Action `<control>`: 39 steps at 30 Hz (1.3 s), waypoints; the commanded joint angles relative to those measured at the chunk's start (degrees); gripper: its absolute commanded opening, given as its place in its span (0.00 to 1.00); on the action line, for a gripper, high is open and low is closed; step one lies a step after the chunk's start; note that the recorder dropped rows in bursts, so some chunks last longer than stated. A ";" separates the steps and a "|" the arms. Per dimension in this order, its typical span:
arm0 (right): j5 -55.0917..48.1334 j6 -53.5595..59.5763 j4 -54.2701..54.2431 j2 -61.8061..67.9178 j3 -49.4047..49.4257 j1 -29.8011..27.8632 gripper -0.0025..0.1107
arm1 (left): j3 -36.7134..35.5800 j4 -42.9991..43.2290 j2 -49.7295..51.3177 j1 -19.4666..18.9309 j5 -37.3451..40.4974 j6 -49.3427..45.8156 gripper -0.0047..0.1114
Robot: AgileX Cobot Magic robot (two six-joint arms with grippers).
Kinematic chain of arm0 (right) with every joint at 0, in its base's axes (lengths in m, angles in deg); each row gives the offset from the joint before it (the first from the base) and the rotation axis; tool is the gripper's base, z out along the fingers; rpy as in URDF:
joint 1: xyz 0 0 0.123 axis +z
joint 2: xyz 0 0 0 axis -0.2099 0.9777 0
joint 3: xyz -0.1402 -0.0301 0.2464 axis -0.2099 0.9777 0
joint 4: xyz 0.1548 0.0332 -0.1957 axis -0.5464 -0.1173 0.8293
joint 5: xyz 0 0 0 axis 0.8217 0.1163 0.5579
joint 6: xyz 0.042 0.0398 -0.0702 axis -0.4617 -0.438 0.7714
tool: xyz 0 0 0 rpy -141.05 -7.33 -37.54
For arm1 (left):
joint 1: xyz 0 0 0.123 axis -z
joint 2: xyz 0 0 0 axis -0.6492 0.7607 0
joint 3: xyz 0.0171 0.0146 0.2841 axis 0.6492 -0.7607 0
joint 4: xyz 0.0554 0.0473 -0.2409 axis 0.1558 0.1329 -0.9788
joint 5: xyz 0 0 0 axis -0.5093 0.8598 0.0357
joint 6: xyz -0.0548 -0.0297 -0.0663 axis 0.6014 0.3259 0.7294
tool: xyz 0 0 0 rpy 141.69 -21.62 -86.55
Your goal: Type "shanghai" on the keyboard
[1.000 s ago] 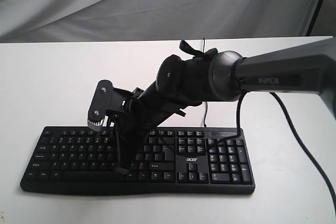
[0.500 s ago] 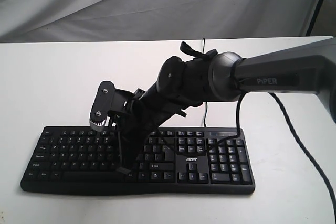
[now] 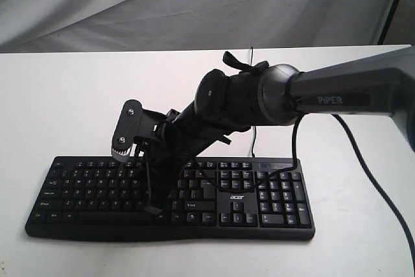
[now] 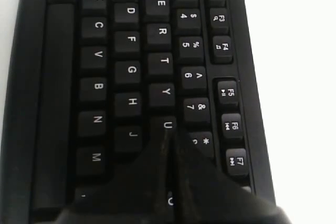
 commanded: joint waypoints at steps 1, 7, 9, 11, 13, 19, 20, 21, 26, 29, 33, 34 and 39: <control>0.43 0.40 0.12 -0.11 0.34 -0.31 0.02 | -0.29 -0.04 -0.29 -0.14 -0.60 0.09 0.05; 0.41 0.54 0.12 -0.11 0.34 -0.31 0.02 | -0.29 -0.04 -0.29 -0.14 -0.60 0.09 0.05; 0.41 0.54 0.12 -0.11 0.34 -0.31 0.02 | -0.29 -0.04 -0.29 -0.14 -0.60 0.09 0.05; 0.41 0.64 0.12 -0.11 0.34 -0.31 0.02 | -0.29 -0.04 -0.29 -0.14 -0.60 0.09 0.05; 0.41 0.64 0.12 -0.11 0.34 -0.31 0.02 | -0.29 -0.04 -0.29 -0.14 -0.60 0.09 0.05; 0.44 0.64 0.41 0.14 0.34 -0.31 0.02 | -0.29 -0.04 -0.29 -0.14 -0.60 0.09 0.05; 0.44 0.64 0.41 0.28 0.34 -0.31 0.02 | -0.29 -0.04 -0.29 -0.14 -0.60 0.09 0.05; 0.44 0.76 0.41 0.40 0.34 -0.31 0.02 | -0.29 -0.04 -0.29 -0.14 -0.60 0.09 0.05; 0.33 1.11 0.19 0.61 0.34 -0.31 0.02 | -0.29 -0.04 -0.29 -0.14 -0.60 0.09 0.05; 0.33 1.35 0.19 0.76 0.34 -0.31 0.02 | -0.29 -0.04 -0.29 -0.14 -0.60 0.09 0.05; 0.33 1.70 -0.19 1.04 0.34 -0.31 0.02 | -0.29 -0.04 -0.29 -0.14 -0.60 0.09 0.05; 0.33 1.70 -0.19 1.04 0.34 -0.31 0.02 | -0.29 -0.04 -0.29 -0.14 -0.60 0.09 0.05; 0.33 1.86 -0.17 1.04 0.34 -0.31 0.02 | -0.29 -0.04 -0.29 -0.14 -0.60 0.09 0.05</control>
